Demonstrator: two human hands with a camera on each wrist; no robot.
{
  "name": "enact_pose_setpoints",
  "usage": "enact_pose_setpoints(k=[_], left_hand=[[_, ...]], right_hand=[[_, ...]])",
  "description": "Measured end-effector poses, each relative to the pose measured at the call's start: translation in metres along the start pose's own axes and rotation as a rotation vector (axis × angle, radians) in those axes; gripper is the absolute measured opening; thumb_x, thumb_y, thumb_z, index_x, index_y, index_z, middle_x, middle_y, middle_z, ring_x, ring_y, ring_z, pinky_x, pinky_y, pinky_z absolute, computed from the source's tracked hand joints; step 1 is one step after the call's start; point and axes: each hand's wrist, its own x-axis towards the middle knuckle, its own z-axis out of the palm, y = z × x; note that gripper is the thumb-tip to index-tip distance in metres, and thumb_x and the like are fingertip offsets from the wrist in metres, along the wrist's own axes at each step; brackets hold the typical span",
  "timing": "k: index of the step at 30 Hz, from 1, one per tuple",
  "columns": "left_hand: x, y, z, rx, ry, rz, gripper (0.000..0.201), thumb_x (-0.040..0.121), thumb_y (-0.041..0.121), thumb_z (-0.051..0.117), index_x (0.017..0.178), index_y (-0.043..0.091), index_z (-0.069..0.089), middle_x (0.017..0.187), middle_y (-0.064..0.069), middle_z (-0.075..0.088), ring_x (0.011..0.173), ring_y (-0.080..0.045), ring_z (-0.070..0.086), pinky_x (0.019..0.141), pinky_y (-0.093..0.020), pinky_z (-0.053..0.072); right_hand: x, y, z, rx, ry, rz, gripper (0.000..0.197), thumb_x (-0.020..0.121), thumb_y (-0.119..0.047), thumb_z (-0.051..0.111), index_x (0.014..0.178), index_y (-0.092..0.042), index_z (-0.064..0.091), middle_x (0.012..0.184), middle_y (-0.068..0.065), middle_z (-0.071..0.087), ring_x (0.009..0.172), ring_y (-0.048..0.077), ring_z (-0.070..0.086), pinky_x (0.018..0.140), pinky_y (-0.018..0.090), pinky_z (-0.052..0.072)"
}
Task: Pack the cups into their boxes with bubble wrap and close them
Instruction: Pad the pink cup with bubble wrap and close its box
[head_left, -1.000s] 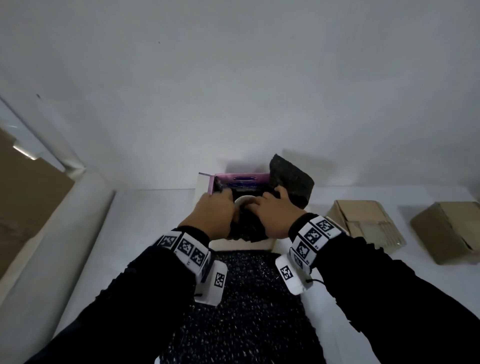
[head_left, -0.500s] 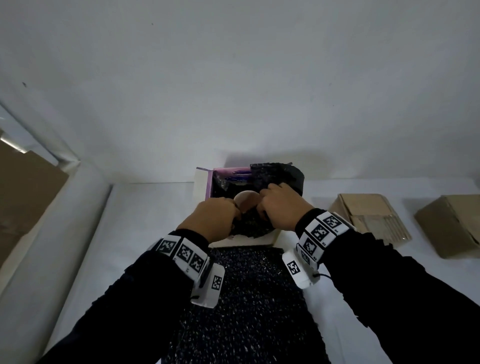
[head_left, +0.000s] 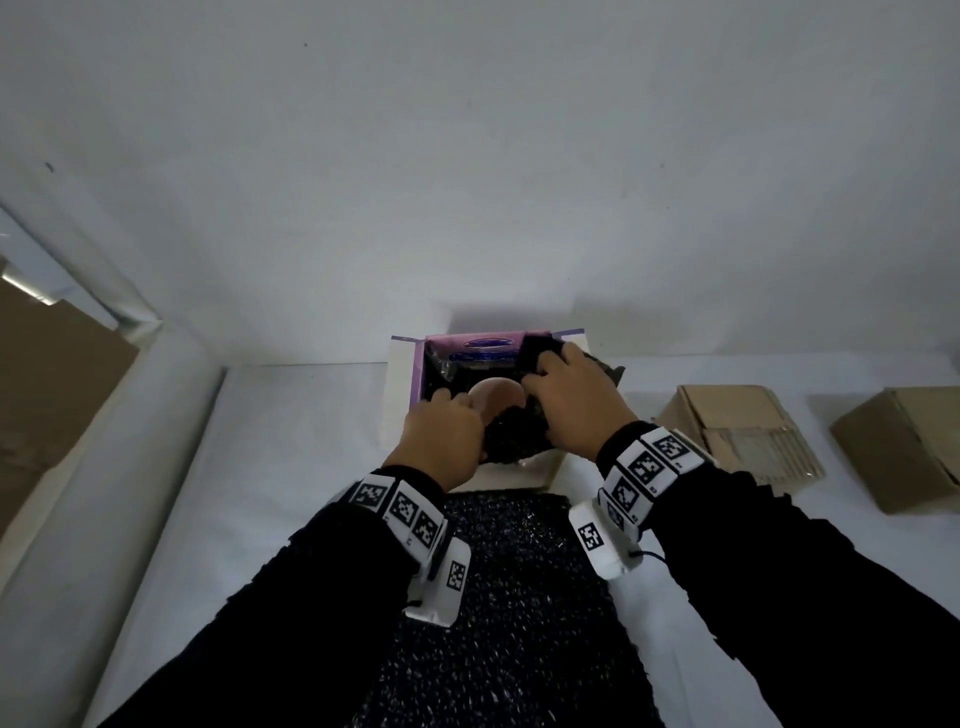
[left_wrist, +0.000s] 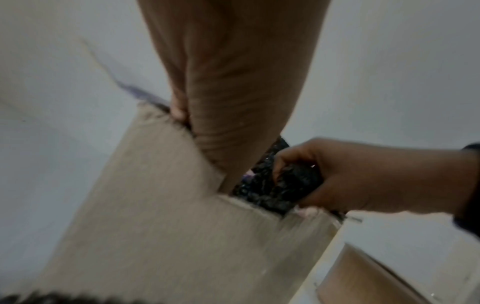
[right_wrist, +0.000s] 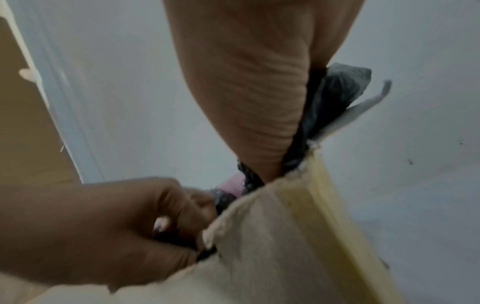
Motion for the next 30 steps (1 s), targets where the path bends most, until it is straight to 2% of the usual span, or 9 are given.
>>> enact_pose_setpoints(k=[6, 10, 12, 15, 21, 23, 25, 27, 30], left_hand=[[-0.001, 0.006, -0.004, -0.024, 0.063, -0.132, 0.03, 0.09, 0.039, 0.061, 0.106, 0.014, 0.064, 0.096, -0.003, 0.068, 0.086, -0.024, 0.066, 0.062, -0.03, 0.041], [0.001, -0.002, -0.004, -0.021, -0.067, 0.021, 0.025, 0.096, 0.028, 0.042, 0.098, 0.015, 0.063, 0.1, -0.005, 0.07, 0.097, -0.025, 0.063, 0.09, -0.038, 0.036], [-0.001, -0.005, -0.004, -0.068, -0.21, 0.069, 0.031, 0.097, 0.025, 0.035, 0.098, 0.016, 0.065, 0.105, -0.003, 0.069, 0.109, -0.023, 0.059, 0.113, -0.047, 0.016], [-0.004, -0.002, -0.004, -0.193, -0.319, 0.041, 0.062, 0.102, 0.048, 0.015, 0.117, 0.018, 0.067, 0.119, -0.005, 0.067, 0.128, -0.017, 0.047, 0.118, -0.048, -0.012], [-0.003, 0.002, 0.002, -0.19, -0.36, 0.033, 0.071, 0.098, 0.058, 0.005, 0.138, 0.025, 0.053, 0.139, -0.005, 0.056, 0.145, -0.014, 0.025, 0.114, -0.048, -0.024], [-0.003, 0.0, -0.001, -0.188, -0.37, 0.063, 0.062, 0.1, 0.054, 0.014, 0.127, 0.024, 0.061, 0.126, -0.003, 0.064, 0.137, -0.014, 0.037, 0.117, -0.049, -0.018], [-0.003, -0.006, -0.007, -0.183, -0.266, 0.093, 0.05, 0.099, 0.051, 0.029, 0.104, 0.019, 0.068, 0.102, -0.004, 0.069, 0.115, -0.019, 0.056, 0.119, -0.047, 0.012], [-0.001, -0.013, -0.01, -0.162, 0.029, 0.087, 0.042, 0.094, 0.048, 0.042, 0.09, 0.014, 0.067, 0.086, -0.007, 0.067, 0.091, -0.028, 0.063, 0.09, -0.04, 0.046], [0.004, -0.023, -0.008, -0.142, 0.359, 0.055, 0.041, 0.089, 0.04, 0.035, 0.089, 0.014, 0.067, 0.083, -0.009, 0.066, 0.078, -0.032, 0.061, 0.072, -0.04, 0.046]], right_hand=[[-0.004, 0.004, -0.012, 0.272, -0.135, -0.098, 0.045, 0.081, -0.032, 0.068, 0.118, -0.02, 0.046, 0.107, 0.004, 0.054, 0.092, 0.024, 0.054, 0.073, 0.034, 0.045], [-0.002, 0.017, -0.024, 0.314, -0.171, -0.035, 0.045, 0.08, -0.029, 0.066, 0.119, -0.019, 0.044, 0.105, 0.005, 0.059, 0.101, 0.027, 0.053, 0.073, 0.033, 0.041], [-0.005, 0.014, -0.018, 0.07, -0.067, 0.101, 0.062, 0.076, -0.041, 0.068, 0.128, -0.022, 0.04, 0.124, 0.005, 0.051, 0.117, 0.032, 0.041, 0.083, 0.042, 0.04], [-0.008, 0.011, -0.011, 0.129, -0.05, 0.319, 0.082, 0.069, -0.052, 0.073, 0.135, -0.02, 0.035, 0.132, 0.011, 0.039, 0.117, 0.037, 0.041, 0.082, 0.044, 0.046], [-0.006, -0.007, -0.007, 0.127, 0.174, 0.187, 0.031, 0.084, -0.013, 0.057, 0.114, -0.012, 0.051, 0.111, 0.013, 0.055, 0.096, 0.033, 0.055, 0.07, 0.038, 0.039], [-0.004, -0.013, -0.004, -0.001, 0.193, 0.183, 0.01, 0.082, -0.013, 0.055, 0.091, -0.014, 0.061, 0.09, 0.006, 0.064, 0.101, 0.032, 0.053, 0.081, 0.041, 0.034], [-0.001, -0.015, 0.0, -0.017, 0.142, 0.199, 0.014, 0.081, -0.02, 0.052, 0.079, -0.016, 0.065, 0.08, 0.002, 0.065, 0.113, 0.032, 0.044, 0.092, 0.046, 0.022], [0.005, -0.017, 0.012, 0.01, 0.066, 0.234, 0.032, 0.086, -0.034, 0.044, 0.084, -0.017, 0.071, 0.097, 0.002, 0.065, 0.125, 0.03, 0.032, 0.101, 0.049, 0.01], [0.01, -0.023, 0.015, -0.079, 0.119, 0.237, 0.032, 0.086, -0.031, 0.046, 0.085, -0.019, 0.075, 0.122, 0.007, 0.056, 0.118, 0.029, 0.031, 0.097, 0.046, 0.02]])
